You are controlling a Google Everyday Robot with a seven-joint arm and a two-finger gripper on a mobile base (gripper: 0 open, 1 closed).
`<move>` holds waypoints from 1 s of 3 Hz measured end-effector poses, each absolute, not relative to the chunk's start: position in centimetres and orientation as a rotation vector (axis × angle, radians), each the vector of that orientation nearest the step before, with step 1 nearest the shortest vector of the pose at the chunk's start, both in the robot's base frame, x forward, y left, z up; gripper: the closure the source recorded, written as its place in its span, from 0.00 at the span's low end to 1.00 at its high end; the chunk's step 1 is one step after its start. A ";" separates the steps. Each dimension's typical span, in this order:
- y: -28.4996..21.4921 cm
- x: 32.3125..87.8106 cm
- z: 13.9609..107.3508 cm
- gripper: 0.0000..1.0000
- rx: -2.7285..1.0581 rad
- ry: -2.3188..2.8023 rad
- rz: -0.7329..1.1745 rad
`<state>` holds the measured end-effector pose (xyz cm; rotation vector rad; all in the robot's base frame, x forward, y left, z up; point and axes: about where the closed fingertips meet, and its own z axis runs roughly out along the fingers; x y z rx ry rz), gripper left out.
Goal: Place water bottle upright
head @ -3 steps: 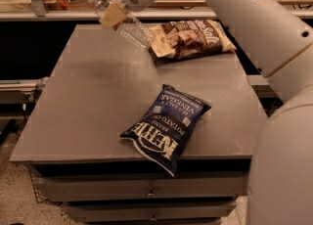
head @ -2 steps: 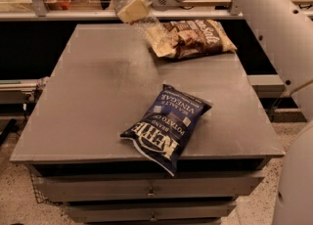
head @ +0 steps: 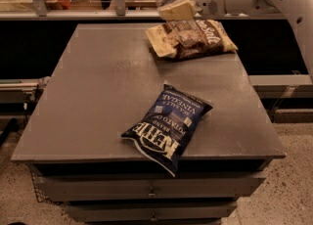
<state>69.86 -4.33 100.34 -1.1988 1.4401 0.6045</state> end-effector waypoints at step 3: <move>-17.6 68.4 96.2 1.00 -0.843 1.537 0.685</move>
Offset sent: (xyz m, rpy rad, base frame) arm -0.0176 -0.1546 -0.0489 0.2208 0.1098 -0.2277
